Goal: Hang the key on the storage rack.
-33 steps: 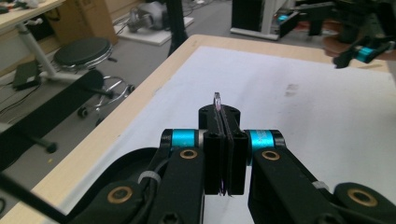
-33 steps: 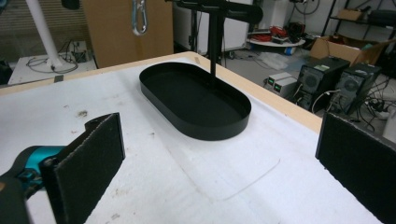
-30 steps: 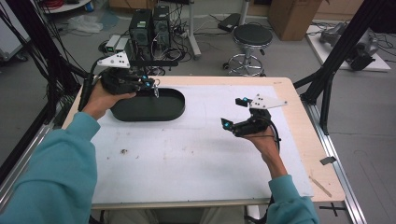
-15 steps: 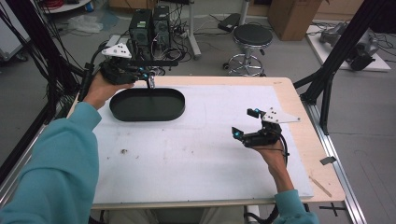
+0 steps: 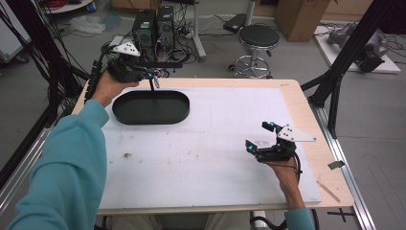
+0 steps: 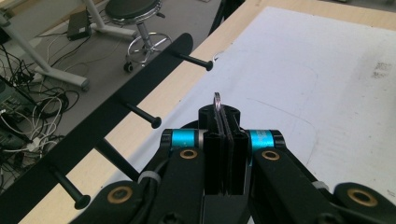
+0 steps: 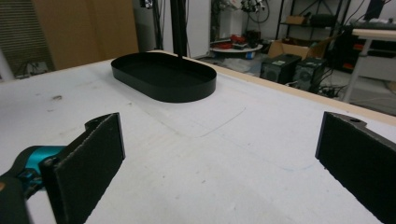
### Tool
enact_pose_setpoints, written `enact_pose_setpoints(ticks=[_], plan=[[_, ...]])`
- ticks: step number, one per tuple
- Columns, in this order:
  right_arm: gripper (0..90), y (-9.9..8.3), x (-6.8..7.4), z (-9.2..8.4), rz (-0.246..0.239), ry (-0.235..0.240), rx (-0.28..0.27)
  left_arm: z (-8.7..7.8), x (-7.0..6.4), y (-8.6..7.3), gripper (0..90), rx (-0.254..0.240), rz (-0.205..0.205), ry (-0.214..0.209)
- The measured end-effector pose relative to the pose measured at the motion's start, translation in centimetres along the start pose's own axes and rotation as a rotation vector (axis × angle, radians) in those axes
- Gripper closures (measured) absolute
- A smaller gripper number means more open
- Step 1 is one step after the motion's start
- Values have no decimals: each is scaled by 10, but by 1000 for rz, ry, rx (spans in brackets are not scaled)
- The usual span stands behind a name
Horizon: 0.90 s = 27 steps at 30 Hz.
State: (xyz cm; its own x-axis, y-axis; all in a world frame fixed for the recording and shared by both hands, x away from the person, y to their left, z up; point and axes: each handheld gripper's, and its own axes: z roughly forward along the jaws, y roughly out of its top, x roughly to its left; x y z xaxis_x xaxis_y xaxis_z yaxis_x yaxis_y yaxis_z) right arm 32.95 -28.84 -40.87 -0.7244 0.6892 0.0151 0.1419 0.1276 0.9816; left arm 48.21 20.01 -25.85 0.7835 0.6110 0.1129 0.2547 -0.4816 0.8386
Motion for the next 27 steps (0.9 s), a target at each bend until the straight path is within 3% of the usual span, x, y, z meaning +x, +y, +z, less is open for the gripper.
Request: enact_pose_setpoints(ticks=[6,10,15,27], plan=[[6,-11,4,-10,17,-23,-43,5,4,-2,882,18,-10,16],[6,-19,7,-15,3,-54,-69,8,6,-2,882,18,-19,30],[6,-30,8,-20,9,-72,-128,12,7,-3,882,27,-35,51],[6,-45,12,-23,6,-79,-141,17,10,-5,881,43,-47,83]])
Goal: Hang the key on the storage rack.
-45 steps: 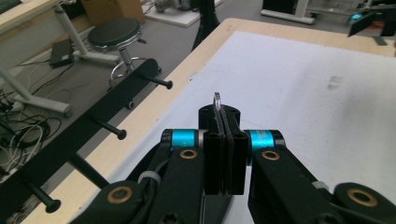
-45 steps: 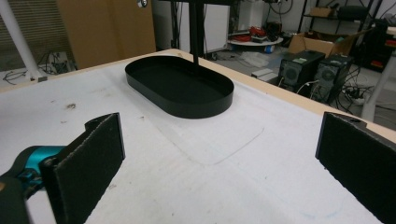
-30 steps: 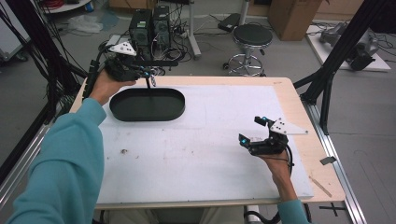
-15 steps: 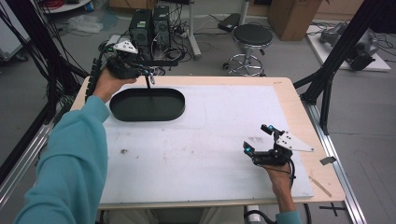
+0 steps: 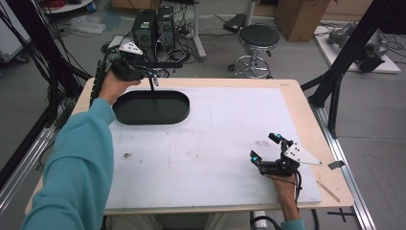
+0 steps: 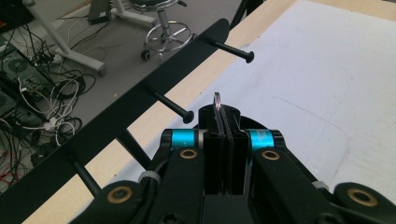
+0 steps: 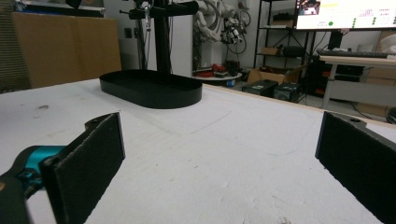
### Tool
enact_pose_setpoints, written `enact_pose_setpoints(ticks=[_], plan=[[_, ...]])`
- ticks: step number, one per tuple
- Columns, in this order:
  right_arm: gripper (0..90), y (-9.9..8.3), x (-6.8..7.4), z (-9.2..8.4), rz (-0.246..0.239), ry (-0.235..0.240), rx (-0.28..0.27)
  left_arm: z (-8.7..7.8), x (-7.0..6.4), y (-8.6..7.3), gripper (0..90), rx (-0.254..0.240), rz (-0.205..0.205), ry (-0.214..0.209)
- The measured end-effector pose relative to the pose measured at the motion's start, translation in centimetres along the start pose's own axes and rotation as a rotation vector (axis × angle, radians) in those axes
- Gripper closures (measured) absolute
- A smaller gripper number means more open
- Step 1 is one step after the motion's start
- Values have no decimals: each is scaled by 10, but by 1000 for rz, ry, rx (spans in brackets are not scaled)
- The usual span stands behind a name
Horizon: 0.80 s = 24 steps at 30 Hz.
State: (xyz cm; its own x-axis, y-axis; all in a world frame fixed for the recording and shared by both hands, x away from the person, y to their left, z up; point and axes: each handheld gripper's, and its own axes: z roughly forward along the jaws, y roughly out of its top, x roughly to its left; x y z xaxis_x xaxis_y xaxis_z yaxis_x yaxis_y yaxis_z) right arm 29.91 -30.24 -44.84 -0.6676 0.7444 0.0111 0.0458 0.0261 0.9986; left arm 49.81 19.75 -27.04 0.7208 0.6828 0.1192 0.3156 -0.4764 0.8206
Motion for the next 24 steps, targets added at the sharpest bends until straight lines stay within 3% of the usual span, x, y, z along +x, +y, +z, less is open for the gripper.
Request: enact_pose_setpoints(ticks=[24], plan=[[6,-8,-2,-5,16,-17,-17,9,6,-3,881,-1,-18,49]])
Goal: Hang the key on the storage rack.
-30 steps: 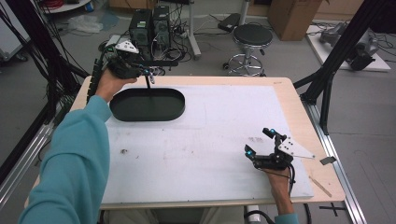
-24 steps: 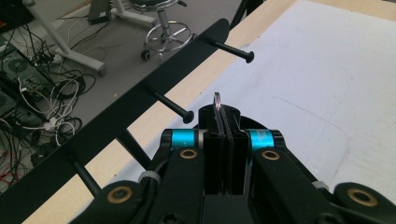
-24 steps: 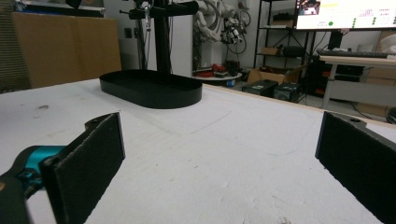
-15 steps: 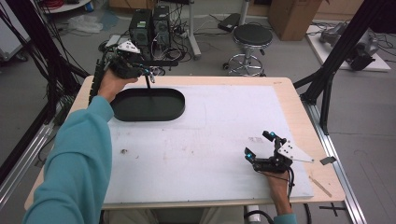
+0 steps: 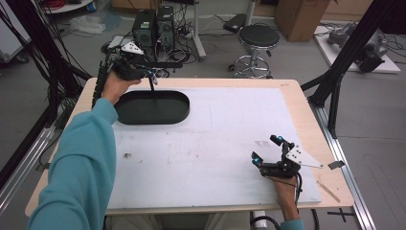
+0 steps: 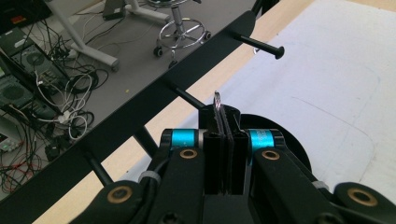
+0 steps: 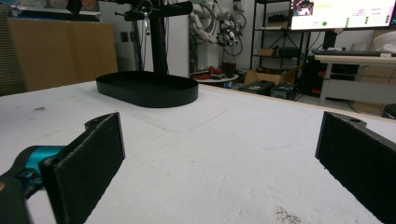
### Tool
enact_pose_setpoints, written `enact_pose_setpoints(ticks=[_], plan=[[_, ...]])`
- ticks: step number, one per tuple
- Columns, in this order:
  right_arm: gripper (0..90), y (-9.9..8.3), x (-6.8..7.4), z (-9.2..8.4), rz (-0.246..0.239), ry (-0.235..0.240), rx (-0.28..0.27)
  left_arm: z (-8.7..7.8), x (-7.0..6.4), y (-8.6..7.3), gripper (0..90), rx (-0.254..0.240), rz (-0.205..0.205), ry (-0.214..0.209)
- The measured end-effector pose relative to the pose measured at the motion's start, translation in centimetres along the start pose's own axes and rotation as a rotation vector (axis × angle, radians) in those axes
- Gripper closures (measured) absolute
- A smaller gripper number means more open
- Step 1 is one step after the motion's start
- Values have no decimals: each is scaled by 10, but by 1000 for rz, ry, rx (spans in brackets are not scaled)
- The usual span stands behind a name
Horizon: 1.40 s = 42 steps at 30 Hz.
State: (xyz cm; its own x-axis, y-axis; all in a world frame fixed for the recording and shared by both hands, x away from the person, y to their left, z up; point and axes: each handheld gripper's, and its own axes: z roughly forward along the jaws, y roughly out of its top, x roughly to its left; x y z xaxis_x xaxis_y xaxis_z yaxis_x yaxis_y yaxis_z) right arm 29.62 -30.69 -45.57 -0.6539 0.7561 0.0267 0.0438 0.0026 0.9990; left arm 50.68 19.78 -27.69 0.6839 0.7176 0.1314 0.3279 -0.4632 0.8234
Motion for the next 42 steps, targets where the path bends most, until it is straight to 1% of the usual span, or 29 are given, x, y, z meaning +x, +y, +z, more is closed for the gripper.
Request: enact_pose_setpoints(ticks=[3,8,12,15,17,22,24,25,26,27,29,31,32,33,34,35,36,37,38,39,40,41,42], plan=[[6,0,0,-1,9,2,0,1,0,0,881,-2,-3,10],[6,0,0,0,0,1,-2,3,1,0,881,-6,-13,20],[6,0,0,-1,-1,4,-4,4,1,0,880,-16,-21,42],[6,-1,0,-1,1,3,-5,5,0,0,880,-18,-16,56],[6,-1,1,-1,1,4,-4,6,-1,1,880,-22,-19,66],[6,-1,0,-1,-7,4,-10,8,-1,1,873,-20,-35,88],[6,-1,0,-1,-8,4,-9,8,0,1,860,-23,-49,110],[6,-1,0,-1,-7,6,-10,7,0,1,849,-33,-60,118],[6,-1,1,-1,-6,4,-10,6,1,1,825,-44,-73,128],[6,-1,1,-1,-5,3,-10,5,3,1,777,-54,-88,130],[6,-1,1,-1,-6,4,-9,3,4,0,720,-65,-109,127],[6,-1,1,-1,-7,4,-11,1,6,0,613,-69,-108,131],[6,-1,1,-1,-5,7,-9,0,7,-1,564,-77,-115,129],[6,-1,1,-1,-8,7,-11,-2,8,-1,505,-101,-133,125],[6,-1,1,-1,-9,7,-10,-3,8,-1,429,-112,-139,121],[6,-1,1,-1,-9,6,-11,-8,9,0,351,-142,-151,118],[6,-1,1,-1,-17,5,-18,-11,9,0,256,-161,-152,129],[6,-1,1,-2,-20,7,-16,-13,10,0,129,-179,-147,115],[6,-2,2,-2,-23,9,-17,-21,10,-4,46,-257,-119,74],[6,-2,3,-2,-25,6,-19,-25,10,-7,17,-303,-108,70],[6,-2,3,-2,-32,4,-23,-30,9,-11,17,-328,-93,73],[6,-2,3,-2,-35,6,-21,-36,8,-16,17,-354,-95,72],[6,-2,4,-2,-35,7,-17,-43,7,-21,17,-379,-102,63]])
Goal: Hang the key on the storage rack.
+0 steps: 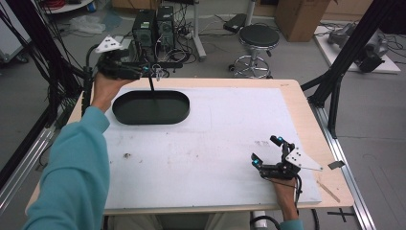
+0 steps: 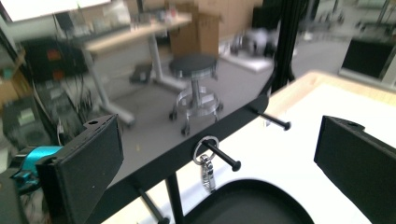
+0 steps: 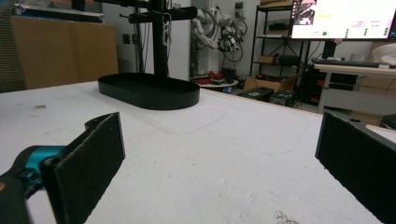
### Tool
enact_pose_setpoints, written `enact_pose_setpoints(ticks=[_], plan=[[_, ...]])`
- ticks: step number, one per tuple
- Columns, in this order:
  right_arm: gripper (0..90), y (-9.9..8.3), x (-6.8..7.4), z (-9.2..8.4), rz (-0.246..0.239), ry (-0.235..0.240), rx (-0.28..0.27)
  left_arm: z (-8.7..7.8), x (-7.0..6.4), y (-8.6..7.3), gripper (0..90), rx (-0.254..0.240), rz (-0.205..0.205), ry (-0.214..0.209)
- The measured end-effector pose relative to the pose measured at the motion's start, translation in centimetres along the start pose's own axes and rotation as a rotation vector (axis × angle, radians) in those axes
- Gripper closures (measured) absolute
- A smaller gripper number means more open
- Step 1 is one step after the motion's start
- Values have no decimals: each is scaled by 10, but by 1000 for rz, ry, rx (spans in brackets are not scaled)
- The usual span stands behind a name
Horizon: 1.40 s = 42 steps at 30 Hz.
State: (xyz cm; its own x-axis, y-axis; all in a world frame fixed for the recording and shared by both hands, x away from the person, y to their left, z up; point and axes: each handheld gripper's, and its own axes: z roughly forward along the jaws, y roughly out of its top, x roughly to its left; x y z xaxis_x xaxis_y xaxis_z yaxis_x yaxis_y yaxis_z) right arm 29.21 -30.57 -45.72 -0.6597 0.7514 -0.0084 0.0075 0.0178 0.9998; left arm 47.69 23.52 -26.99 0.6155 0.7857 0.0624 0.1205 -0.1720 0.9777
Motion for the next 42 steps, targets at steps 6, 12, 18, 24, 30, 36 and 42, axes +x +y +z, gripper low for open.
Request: enact_pose_setpoints(ticks=[6,12,18,24,30,36,42], plan=[[6,0,-1,0,8,-7,-10,-48,-5,-23,17,-46,2,-56],[6,0,0,-1,8,-6,-5,-96,-22,-50,17,-108,10,-95],[6,0,-1,0,5,-7,-8,-134,-53,-105,17,-152,0,-134],[6,0,0,0,-8,-19,-7,-154,-67,-149,17,-156,-36,-111],[6,0,1,0,-5,-19,-8,-166,-78,-182,17,-170,-49,-81],[6,0,1,0,-3,-17,-5,-176,-85,-204,17,-209,-73,-62],[6,0,0,0,-6,-15,-7,-179,-89,-220,17,-245,-93,-41]])
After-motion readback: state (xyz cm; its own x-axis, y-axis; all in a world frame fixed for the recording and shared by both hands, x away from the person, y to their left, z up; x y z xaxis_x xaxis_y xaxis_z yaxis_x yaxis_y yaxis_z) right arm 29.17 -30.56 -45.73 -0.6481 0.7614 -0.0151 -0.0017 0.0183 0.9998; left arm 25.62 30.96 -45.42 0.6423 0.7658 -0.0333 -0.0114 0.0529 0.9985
